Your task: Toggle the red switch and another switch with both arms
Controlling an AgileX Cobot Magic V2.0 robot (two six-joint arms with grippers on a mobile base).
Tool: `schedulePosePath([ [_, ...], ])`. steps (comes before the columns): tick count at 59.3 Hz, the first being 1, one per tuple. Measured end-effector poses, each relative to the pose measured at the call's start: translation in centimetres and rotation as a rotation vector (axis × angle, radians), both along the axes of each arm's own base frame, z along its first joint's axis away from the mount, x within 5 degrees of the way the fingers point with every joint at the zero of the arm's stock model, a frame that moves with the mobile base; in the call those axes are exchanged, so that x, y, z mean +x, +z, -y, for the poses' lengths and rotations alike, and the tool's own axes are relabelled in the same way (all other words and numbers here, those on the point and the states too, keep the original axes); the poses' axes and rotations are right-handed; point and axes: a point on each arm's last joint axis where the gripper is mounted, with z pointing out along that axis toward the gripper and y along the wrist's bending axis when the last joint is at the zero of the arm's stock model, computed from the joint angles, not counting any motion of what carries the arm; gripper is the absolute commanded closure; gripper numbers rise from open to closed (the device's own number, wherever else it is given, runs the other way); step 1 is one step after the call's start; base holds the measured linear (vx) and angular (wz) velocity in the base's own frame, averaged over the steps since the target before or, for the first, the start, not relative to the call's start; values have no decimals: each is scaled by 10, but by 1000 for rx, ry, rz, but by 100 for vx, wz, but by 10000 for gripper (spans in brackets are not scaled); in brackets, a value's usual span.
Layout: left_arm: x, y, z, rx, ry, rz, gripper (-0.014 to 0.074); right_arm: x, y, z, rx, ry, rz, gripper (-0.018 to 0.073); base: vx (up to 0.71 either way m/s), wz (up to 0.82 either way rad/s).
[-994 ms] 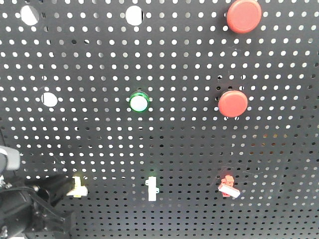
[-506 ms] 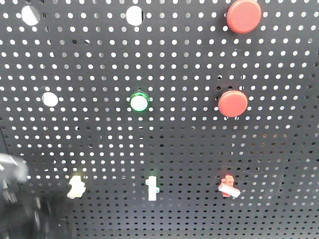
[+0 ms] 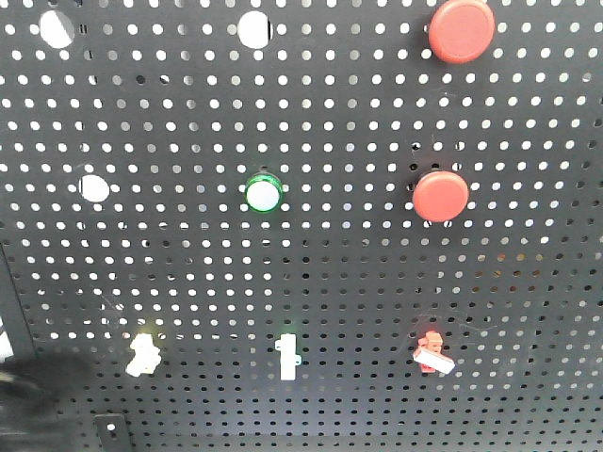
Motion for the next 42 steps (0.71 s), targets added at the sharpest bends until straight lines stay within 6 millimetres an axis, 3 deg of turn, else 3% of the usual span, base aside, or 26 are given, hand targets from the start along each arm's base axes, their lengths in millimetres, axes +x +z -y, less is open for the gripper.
schedulePosePath([
  [13, -23, 21, -11, 12, -14, 161, 594, 17, -4, -26, 31, 213, -23, 566, 0, 0],
  [28, -28, 24, -13, 12, -15, 186, 594, 42, -17, -80, -157, 505, 10, 566, 0, 0],
  [42, -28, 24, -13, 11, -15, 187, 594, 67, -14, -100, -154, 538, -44, 566, 0, 0],
])
